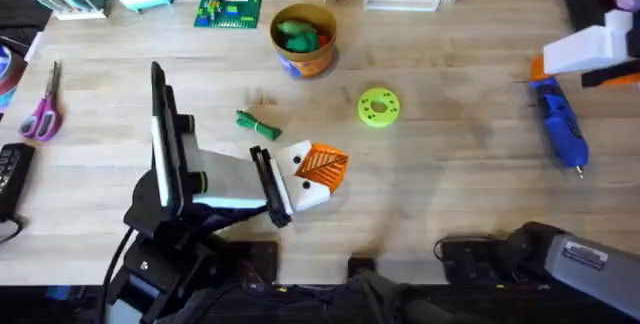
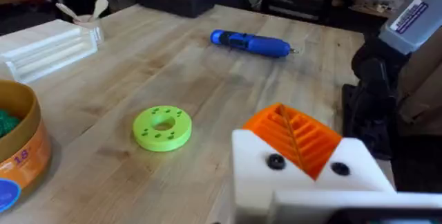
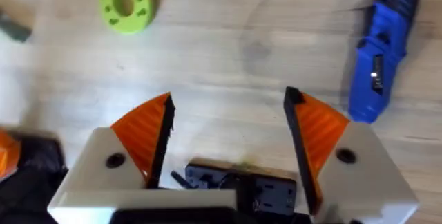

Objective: Pick up the gripper from the table and insert it into the empty holder that is missing its gripper. Then pick up a screw, insert it into the mounting hole, and use the screwdriver to tighten it. Finally, clean up the table by picking up the vegetable and placing it into the bucket.

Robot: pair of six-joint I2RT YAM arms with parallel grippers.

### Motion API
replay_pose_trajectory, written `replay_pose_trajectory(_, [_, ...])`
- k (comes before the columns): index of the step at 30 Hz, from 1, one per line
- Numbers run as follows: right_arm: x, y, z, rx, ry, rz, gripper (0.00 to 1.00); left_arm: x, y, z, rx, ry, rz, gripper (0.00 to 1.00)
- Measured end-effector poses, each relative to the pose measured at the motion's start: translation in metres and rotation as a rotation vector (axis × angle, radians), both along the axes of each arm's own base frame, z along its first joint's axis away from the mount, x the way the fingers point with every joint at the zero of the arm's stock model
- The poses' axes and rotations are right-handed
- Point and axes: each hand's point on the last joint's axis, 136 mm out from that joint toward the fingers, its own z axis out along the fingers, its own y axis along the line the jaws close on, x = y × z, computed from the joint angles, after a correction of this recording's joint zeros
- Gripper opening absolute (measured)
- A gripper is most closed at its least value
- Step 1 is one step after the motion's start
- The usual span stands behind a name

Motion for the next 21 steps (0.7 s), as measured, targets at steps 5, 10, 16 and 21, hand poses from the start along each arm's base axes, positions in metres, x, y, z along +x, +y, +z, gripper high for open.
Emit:
replay_pose_trajectory(5, [0.006,-0.050,-0.030,-0.006,0.021,-0.167,0.925,0.000,0.000,0.000,0.000,0.000,0.000,0.006])
replay_pose_trajectory(10, [0.017,-0.078,-0.052,-0.010,0.055,-0.222,0.926,0.000,0.000,0.000,0.000,0.000,0.000,0.006])
replay_pose_trajectory(16, [0.019,-0.109,-0.076,-0.206,0.146,-0.144,0.926,0.000,0.000,0.000,0.000,0.000,0.000,0.006])
replay_pose_trajectory(21, [0.032,-0.121,-0.091,-0.285,0.160,-0.055,0.926,0.000,0.000,0.000,0.000,0.000,0.000,0.006])
